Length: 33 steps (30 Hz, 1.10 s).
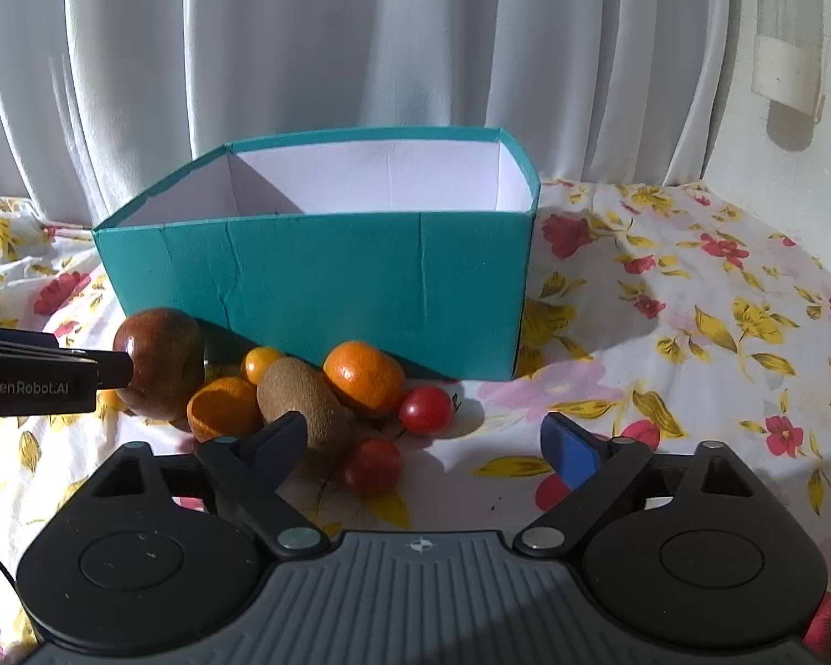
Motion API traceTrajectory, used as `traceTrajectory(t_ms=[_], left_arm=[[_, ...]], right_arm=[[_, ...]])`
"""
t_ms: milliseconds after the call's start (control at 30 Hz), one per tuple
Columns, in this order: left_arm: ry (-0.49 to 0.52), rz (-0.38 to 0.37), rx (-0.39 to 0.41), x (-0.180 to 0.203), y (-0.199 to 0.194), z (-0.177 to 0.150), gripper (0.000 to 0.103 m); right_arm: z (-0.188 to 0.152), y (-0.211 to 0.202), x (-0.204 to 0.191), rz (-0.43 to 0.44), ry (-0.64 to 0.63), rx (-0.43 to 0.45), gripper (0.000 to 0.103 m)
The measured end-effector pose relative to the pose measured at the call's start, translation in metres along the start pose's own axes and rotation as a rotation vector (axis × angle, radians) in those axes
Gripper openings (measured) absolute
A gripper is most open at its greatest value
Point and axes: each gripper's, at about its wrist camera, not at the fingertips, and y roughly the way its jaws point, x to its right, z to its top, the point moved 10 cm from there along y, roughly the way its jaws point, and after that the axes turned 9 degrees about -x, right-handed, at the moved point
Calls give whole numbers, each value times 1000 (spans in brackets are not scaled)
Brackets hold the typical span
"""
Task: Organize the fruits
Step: 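Grasp a red apple with the left tool while the right tool grasps a cherry tomato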
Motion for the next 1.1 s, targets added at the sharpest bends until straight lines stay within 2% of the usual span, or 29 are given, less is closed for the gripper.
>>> traceTrajectory(t_ms=[167, 300, 467, 667, 767, 1100], left_arm=[[15, -8, 8, 4, 2, 1, 71], [26, -11, -3, 6, 9, 0, 72], [43, -27, -3, 10, 15, 3, 76], [59, -34, -5, 16, 24, 8, 77], [65, -22, -30, 18, 32, 8, 76], [47, -8, -56, 11, 52, 8, 73]], right_arm=[[-9, 6, -8, -11, -37, -32, 78], [-13, 13, -11, 5, -43, -62, 63], [-16, 21, -15, 13, -52, -88, 51], [-19, 31, -16, 21, -47, -117, 49], [-20, 35, -17, 24, -49, -132, 41], [-14, 42, -20, 14, -83, -125, 34]])
